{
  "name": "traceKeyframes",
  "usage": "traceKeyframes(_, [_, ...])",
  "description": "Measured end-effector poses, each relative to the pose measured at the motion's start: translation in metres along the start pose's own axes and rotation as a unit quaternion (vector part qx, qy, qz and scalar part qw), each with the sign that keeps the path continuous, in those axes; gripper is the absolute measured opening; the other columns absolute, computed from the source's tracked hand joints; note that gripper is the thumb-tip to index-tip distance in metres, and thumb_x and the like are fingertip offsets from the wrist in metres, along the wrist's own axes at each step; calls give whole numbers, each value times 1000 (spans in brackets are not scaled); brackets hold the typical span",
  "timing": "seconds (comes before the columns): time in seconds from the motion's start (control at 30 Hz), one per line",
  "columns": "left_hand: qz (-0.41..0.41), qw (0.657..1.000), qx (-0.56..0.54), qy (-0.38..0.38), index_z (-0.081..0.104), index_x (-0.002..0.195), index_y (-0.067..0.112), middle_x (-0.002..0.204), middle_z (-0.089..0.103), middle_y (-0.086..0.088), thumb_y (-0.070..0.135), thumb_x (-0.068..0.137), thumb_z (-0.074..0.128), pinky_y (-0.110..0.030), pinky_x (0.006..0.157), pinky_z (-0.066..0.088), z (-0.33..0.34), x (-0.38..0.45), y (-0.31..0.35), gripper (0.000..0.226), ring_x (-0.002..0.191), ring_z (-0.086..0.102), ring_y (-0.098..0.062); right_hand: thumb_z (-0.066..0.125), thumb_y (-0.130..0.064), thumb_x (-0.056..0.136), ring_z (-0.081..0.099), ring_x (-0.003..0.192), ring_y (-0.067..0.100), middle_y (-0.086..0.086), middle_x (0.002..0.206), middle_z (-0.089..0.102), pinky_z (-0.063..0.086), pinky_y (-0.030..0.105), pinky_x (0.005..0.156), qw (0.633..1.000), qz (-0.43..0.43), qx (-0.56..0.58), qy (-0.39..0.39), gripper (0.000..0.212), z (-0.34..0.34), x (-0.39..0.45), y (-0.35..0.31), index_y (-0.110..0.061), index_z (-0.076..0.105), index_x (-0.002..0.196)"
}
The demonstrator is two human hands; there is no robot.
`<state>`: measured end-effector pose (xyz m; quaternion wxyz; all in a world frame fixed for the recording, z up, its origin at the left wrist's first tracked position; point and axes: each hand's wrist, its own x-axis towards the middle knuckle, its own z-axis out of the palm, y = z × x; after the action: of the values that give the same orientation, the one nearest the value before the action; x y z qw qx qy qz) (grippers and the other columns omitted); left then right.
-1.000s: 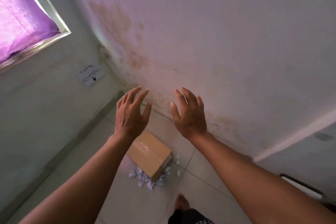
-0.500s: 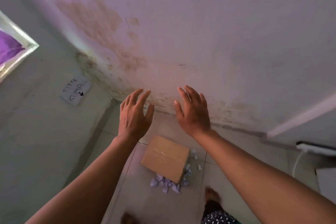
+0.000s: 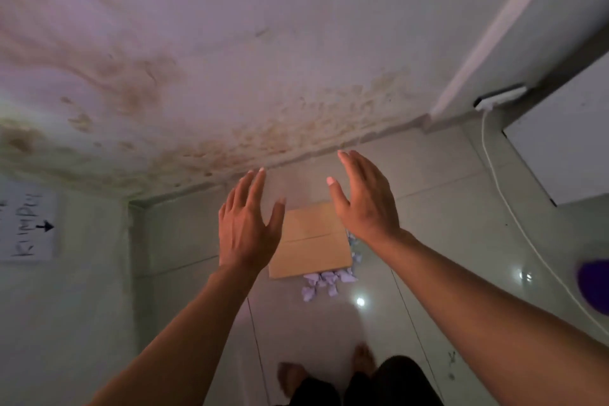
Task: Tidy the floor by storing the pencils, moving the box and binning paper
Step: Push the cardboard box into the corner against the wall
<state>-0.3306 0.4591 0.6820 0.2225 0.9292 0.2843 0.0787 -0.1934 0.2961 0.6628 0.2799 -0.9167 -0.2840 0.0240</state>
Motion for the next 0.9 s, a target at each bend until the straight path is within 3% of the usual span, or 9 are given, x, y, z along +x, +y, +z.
traceKeyframes(0.23, [-25, 999, -21, -41, 24, 156, 22, 158, 33, -7, 54, 96, 50, -47, 115, 32, 141, -19, -83, 73, 144, 30, -25, 43, -57, 94, 34, 142, 22, 4, 155, 34, 37, 45, 111, 994, 94, 21, -53, 68, 126, -46, 78, -24, 26, 150])
traceKeyframes(0.6, [-42, 999, -23, 23, 36, 151, 14, 151, 43, -15, 50, 97, 50, -52, 109, 38, 378, -19, -213, 66, 138, 40, -31, 49, -64, 89, 31, 143, 21, -3, 159, 23, 31, 42, 111, 977, 201, 56, -47, 79, 354, -84, 204, -30, 17, 153])
traceKeyframes(0.7, [-76, 996, -8, 39, 33, 152, 14, 156, 36, -16, 52, 96, 52, -54, 111, 36, 419, -27, -239, 71, 141, 36, -34, 48, -65, 89, 28, 144, 23, 0, 160, 22, 28, 44, 113, 976, 210, 35, -35, 82, 391, -91, 230, -27, 15, 154])
traceKeyframes(0.9, [-200, 979, -26, 31, 15, 156, 21, 162, 18, -16, 72, 88, 47, -58, 111, 31, 465, -33, -263, 91, 144, 28, -40, 45, -74, 84, 36, 139, 31, 3, 159, 24, 38, 50, 107, 969, 243, 7, -45, 87, 428, -97, 255, -33, 9, 152])
